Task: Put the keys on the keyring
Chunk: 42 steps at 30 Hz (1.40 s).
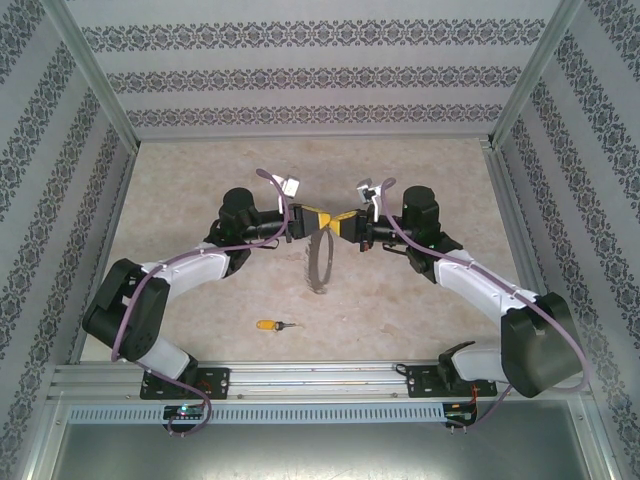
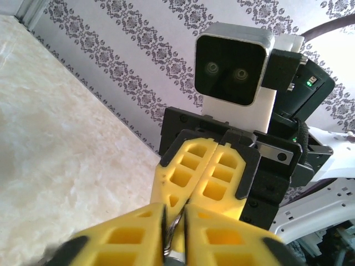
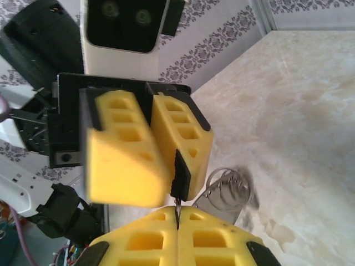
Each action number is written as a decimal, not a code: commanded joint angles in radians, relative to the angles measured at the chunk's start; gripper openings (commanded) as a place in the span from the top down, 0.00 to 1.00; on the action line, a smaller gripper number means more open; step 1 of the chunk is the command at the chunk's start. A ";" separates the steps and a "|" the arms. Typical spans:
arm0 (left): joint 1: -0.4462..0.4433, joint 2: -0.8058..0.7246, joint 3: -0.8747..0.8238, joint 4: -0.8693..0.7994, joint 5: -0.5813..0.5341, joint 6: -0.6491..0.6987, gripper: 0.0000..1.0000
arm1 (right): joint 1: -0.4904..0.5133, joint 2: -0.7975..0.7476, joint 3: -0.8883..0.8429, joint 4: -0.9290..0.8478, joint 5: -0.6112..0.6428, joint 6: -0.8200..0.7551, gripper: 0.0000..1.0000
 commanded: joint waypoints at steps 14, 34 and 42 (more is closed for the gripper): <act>-0.030 -0.277 -0.030 -0.487 -0.572 0.321 0.39 | 0.050 0.225 0.081 0.083 0.204 0.031 1.00; -0.014 -0.306 -0.051 -0.518 -0.619 0.316 0.33 | 0.133 0.429 0.093 0.037 0.415 0.087 1.00; -0.015 -0.285 -0.036 -0.503 -0.592 0.310 0.33 | 0.174 0.411 0.058 -0.145 0.538 0.043 1.00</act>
